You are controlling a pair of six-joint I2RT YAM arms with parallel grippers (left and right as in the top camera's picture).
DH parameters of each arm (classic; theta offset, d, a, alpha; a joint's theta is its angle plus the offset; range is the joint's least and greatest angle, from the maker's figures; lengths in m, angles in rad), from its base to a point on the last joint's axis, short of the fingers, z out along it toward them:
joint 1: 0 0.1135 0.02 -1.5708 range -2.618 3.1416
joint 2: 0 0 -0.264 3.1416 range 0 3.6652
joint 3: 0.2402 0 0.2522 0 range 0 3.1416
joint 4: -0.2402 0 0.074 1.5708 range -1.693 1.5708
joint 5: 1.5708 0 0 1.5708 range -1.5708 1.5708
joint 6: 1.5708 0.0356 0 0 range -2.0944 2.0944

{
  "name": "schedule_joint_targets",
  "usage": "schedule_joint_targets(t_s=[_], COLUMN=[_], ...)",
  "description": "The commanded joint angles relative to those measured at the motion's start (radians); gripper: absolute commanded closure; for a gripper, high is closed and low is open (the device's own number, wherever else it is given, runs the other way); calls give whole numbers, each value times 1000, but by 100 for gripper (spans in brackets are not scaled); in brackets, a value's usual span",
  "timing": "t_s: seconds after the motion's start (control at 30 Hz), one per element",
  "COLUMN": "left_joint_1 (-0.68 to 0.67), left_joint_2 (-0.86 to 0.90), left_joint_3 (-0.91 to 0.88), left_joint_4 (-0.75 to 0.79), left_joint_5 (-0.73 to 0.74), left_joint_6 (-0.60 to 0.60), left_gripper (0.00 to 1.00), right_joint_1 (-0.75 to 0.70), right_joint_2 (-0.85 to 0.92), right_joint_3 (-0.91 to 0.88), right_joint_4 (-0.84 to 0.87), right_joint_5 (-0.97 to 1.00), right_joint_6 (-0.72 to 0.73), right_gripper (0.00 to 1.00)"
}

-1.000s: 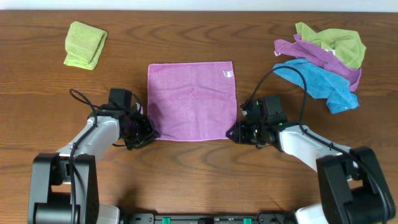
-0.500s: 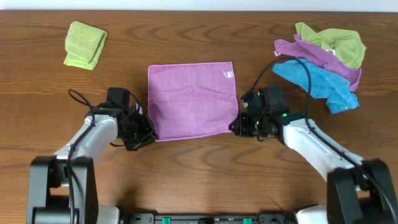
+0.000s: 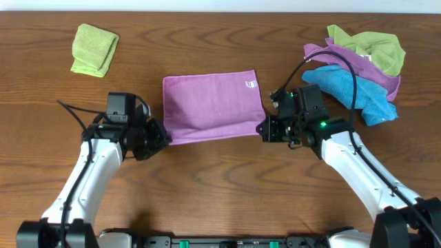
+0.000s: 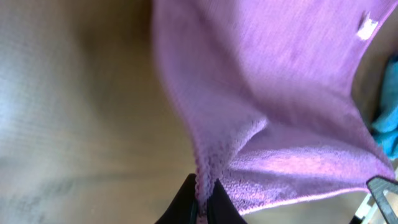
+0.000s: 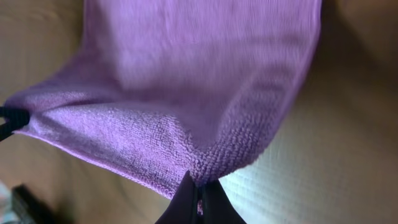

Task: Fold the cloth
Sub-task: 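Fold the near edge over toward the far edge with both grippers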

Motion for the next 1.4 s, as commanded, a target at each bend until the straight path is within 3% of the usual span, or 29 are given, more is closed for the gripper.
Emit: schedule_joint_targets(t_s=[0.0, 0.1, 0.23, 0.5, 0.67, 0.93, 1.37], left_joint_1=[6, 8, 8, 9, 10, 10, 6], left_joint_2=[50, 126, 280, 556, 683, 687, 671], left_joint_3=[18, 46, 183, 551, 756, 776, 776], left_joint_4=[88, 189, 207, 185, 62, -217, -322], left_joint_5=[-25, -25, -29, -47, -73, -190, -286], left_joint_6=[-42, -75, -60, -50, -14, 33, 53], left_gripper=[94, 95, 94, 95, 94, 94, 94], right_joint_1=[3, -10, -25, -77, -97, -74, -75], right_joint_2=[11, 68, 201, 499, 604, 612, 613], right_joint_3=[14, 21, 102, 434, 587, 602, 601], right_joint_4=[70, 169, 230, 229, 212, 14, -98], right_joint_5=[87, 89, 88, 91, 75, 29, 56], right_joint_6=[7, 24, 26, 8, 7, -23, -34], right_gripper=[99, 99, 99, 99, 99, 99, 99])
